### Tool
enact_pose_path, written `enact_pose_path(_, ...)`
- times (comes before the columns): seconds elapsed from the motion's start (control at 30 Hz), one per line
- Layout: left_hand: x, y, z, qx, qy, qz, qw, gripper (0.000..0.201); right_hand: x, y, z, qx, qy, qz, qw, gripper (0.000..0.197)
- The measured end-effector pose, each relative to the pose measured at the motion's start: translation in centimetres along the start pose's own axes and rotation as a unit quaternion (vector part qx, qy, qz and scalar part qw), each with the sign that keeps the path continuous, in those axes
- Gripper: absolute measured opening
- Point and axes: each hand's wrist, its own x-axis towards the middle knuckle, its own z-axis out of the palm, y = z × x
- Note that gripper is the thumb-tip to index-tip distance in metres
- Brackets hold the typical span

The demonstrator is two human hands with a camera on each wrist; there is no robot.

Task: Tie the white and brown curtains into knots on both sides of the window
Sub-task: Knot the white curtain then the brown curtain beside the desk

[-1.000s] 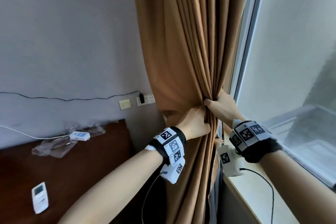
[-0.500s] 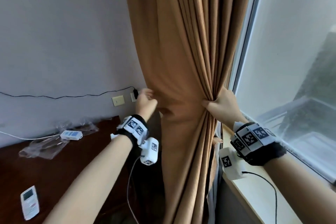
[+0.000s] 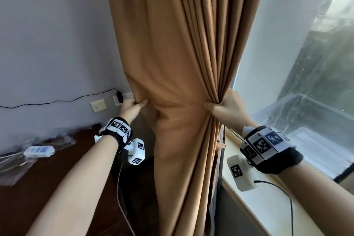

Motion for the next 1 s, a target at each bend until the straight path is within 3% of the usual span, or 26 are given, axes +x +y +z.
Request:
enact_pose_path(0.17, -1.3, 0.1, -1.0, 0.147, 0.116, 0.038, 0.982, 0.024, 0.4, -0.3, 0.7, -0.052, 0.001, -0.009, 0.999, 0.026)
enact_pose_path(0.27, -6.4, 1.9, -0.9, 0.221, 0.156, 0.102, 0.957, 0.016, 0.6, -0.7, 0.9, -0.068, -0.015, 0.000, 0.998, 0.034)
enact_pose_path(0.33, -10.9, 3.4, 0.3, 0.261, 0.133, 0.189, 0.937, 0.007, 0.7, -1.2, 0.9, -0.088, -0.026, 0.006, 0.996, 0.043)
enact_pose_path(0.43, -16.1, 4.7, 2.4, 0.315, 0.084, 0.270, 0.906, 0.028, 0.3, -2.2, 0.7, -0.092, -0.037, 0.015, 0.995, 0.048)
enact_pose_path(0.53, -18.7, 6.3, 4.1, 0.365, 0.054, 0.269, 0.889, 0.026, -0.4, -2.9, 0.4, -0.087, -0.044, 0.021, 0.995, 0.049)
enact_pose_path(0.63, -19.7, 8.1, 6.2, 0.409, 0.016, 0.258, 0.875, 0.019, -1.1, -3.9, 0.4, -0.084, -0.062, 0.030, 0.994, 0.039)
enact_pose_path(0.73, -20.0, 9.2, 8.1, 0.390, -0.001, 0.237, 0.890, 0.009, -1.8, -4.4, 0.5, -0.054, -0.083, 0.028, 0.995, 0.033)
enact_pose_path(0.83, -20.0, 9.1, 9.4, 0.355, -0.031, 0.202, 0.912, 0.014, -1.9, -4.1, -0.5, 0.008, -0.128, 0.039, 0.991, 0.045)
enact_pose_path(0.9, -19.8, 9.2, 9.9, 0.331, -0.063, 0.168, 0.926, 0.027, -2.0, -4.0, -1.4, 0.044, -0.161, 0.040, 0.985, 0.050)
enact_pose_path(1.0, -19.0, 9.9, 9.9, 0.284, -0.112, 0.116, 0.945, 0.067, -2.5, -4.0, -2.5, 0.090, -0.191, 0.042, 0.977, 0.052)
